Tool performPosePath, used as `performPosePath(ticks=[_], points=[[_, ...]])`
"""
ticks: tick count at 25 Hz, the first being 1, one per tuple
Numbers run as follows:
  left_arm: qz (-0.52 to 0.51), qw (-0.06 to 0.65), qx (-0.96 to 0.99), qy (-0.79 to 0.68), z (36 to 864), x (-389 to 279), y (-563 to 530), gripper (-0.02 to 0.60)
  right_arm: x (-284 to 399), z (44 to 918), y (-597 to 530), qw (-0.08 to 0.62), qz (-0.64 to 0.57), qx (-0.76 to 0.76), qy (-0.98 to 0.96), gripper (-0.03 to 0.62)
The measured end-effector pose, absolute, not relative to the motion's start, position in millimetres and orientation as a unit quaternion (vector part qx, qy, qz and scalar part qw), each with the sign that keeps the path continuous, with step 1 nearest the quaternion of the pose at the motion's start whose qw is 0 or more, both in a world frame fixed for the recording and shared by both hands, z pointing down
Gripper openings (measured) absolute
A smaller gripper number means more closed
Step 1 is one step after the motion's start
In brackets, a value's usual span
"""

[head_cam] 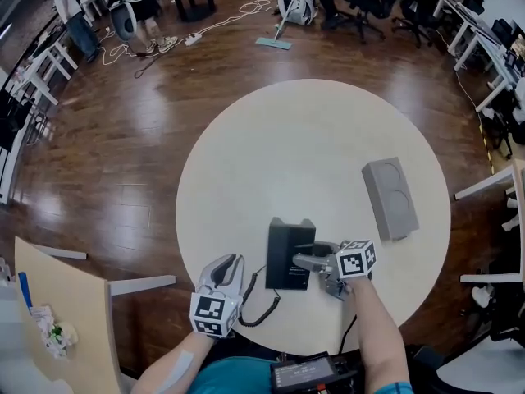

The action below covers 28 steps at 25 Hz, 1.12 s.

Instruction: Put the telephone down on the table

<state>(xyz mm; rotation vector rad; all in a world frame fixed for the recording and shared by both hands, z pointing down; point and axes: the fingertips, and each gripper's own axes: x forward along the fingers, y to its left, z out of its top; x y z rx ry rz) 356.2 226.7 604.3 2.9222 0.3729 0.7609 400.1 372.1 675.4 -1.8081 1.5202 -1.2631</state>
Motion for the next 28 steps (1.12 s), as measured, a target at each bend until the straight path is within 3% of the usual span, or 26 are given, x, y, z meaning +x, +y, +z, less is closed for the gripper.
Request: performPosePath(ticks=[10, 14, 28], points=[[0.258, 0.058, 0.957, 0.119, 611.7, 359.3, 223.2, 0.064, 390.6, 676.0, 353.2, 0.236, -0.495, -0.594, 0.588, 0.302], [0.26, 0.06, 0.957, 0.119, 612.4, 360.1, 221.6, 0.064, 392.6, 683.4, 355.5, 0.215, -0.517, -0.589, 0.583, 0.186], [0.259, 0.07, 0.957, 0.108, 613.9, 350.9, 214.7, 0.063, 380.9, 672.0, 358.2, 0.262, -0.523, -0.537, 0.609, 0.15]])
